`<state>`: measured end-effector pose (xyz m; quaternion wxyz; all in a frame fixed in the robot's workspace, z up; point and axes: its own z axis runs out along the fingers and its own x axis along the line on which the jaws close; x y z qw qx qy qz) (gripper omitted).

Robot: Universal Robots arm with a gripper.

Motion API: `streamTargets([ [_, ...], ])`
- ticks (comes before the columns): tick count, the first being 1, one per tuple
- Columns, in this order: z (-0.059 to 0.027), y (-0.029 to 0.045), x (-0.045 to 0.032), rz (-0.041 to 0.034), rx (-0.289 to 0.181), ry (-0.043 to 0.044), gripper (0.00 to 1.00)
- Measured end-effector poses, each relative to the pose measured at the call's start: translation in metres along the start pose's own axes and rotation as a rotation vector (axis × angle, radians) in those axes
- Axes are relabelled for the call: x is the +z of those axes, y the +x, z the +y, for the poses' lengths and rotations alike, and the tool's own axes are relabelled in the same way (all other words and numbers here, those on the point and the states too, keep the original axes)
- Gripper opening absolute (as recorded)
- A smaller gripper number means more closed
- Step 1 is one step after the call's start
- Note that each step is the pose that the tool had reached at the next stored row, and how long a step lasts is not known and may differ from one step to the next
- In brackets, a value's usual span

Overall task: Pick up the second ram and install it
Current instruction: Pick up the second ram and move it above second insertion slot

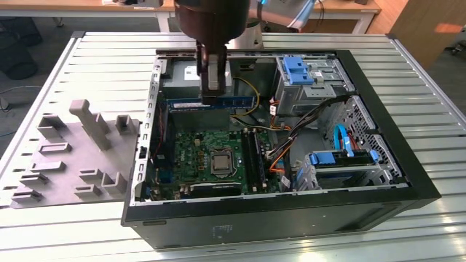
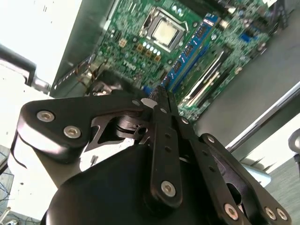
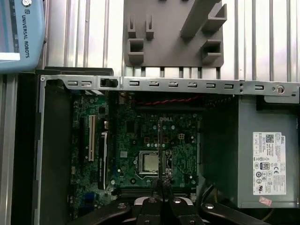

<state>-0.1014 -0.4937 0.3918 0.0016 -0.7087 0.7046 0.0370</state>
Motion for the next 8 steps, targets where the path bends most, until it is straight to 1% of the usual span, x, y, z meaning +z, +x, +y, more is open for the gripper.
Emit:
streamTargets([
  [4, -0.0132, 0.0001, -0.0002, -0.0001, 0.0, 0.0001, 0.12],
  [5, -0.0146, 0.0001, -0.0003, 0.0, 0.0, 0.0, 0.12],
  [8, -0.0147, 0.0001, -0.0003, -0.0001, 0.001, 0.0, 0.12],
])
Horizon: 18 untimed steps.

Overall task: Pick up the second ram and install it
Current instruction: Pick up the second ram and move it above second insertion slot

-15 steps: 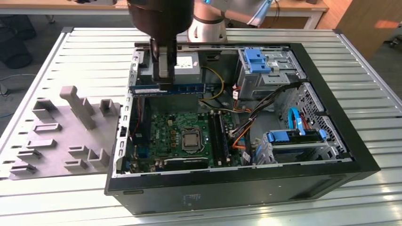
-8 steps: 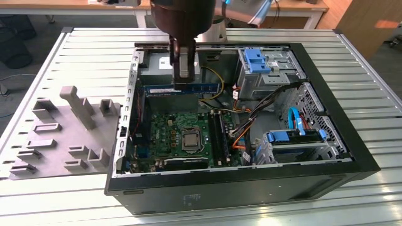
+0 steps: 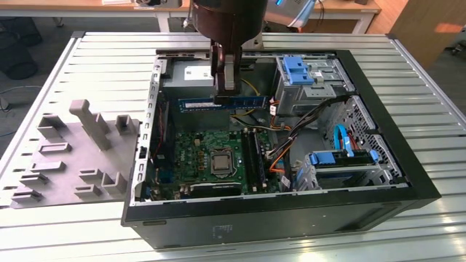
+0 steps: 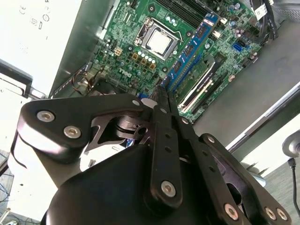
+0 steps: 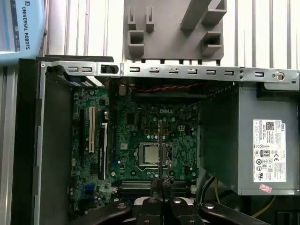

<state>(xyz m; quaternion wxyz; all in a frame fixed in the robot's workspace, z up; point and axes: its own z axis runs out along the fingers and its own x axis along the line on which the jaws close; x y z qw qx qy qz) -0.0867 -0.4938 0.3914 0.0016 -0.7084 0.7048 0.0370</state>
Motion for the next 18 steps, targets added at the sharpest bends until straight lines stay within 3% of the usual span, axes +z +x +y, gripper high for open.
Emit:
streamTargets([
  [5, -0.0015, 0.0, 0.0013, 0.0001, 0.0, -0.0002, 0.12],
  [18, -0.0066, 0.0008, 0.0151, -0.0009, 0.022, 0.0002, 0.12],
])
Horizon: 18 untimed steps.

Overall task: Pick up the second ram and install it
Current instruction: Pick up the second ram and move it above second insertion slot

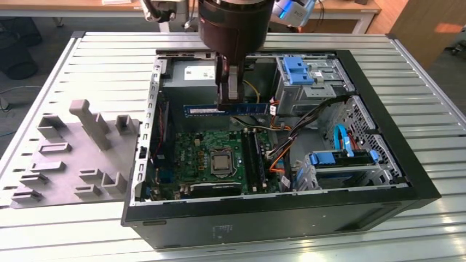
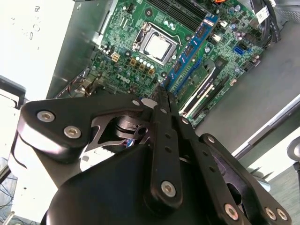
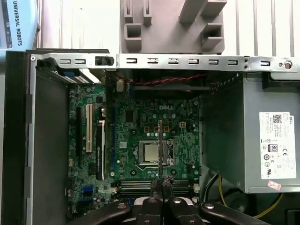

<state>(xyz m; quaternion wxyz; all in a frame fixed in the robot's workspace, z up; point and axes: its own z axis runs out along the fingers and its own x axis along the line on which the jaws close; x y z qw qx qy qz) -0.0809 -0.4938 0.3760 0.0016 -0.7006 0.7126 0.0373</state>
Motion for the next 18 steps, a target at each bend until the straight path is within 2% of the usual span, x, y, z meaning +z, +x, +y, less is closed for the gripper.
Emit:
streamTargets([
  [18, -0.0014, 0.0008, 0.0148, 0.0, 0.0, 0.0, 0.12],
])
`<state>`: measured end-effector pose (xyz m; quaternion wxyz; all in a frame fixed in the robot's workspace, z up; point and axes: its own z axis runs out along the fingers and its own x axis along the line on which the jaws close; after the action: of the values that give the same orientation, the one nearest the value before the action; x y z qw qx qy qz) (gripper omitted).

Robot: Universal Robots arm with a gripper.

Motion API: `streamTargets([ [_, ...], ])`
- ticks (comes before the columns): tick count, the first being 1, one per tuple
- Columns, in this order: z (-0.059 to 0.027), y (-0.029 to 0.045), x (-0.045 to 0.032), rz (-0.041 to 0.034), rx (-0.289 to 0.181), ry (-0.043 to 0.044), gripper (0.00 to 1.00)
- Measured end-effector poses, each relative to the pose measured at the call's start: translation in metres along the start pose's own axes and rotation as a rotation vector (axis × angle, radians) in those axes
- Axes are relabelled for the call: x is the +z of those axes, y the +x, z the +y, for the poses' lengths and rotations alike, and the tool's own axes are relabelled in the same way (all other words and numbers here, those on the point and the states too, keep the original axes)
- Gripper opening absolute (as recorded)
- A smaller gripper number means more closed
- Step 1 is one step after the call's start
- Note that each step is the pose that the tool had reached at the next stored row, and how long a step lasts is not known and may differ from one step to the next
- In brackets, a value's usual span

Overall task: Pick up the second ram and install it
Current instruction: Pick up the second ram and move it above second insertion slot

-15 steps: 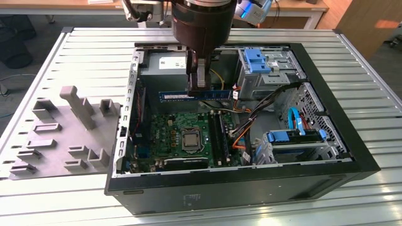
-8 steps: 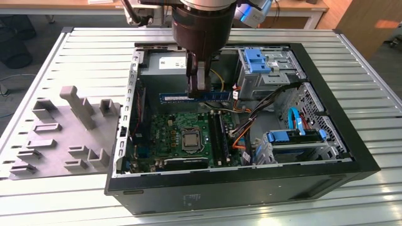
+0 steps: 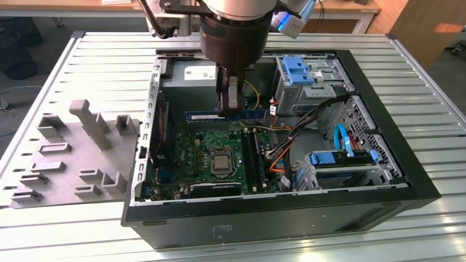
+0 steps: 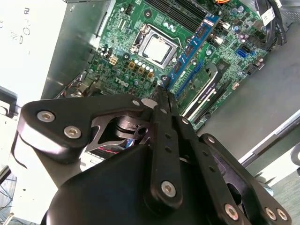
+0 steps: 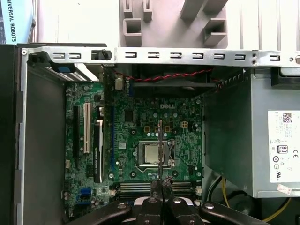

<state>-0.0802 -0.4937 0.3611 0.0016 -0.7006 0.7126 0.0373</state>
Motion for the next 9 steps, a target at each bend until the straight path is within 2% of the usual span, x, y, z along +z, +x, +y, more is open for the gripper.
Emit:
streamTargets([
  [4, -0.0004, -0.0014, 0.002, 0.0, 0.0, 0.0, 0.12],
  [9, -0.0005, -0.0066, 0.004, 0.0, 0.0, 0.0, 0.12],
])
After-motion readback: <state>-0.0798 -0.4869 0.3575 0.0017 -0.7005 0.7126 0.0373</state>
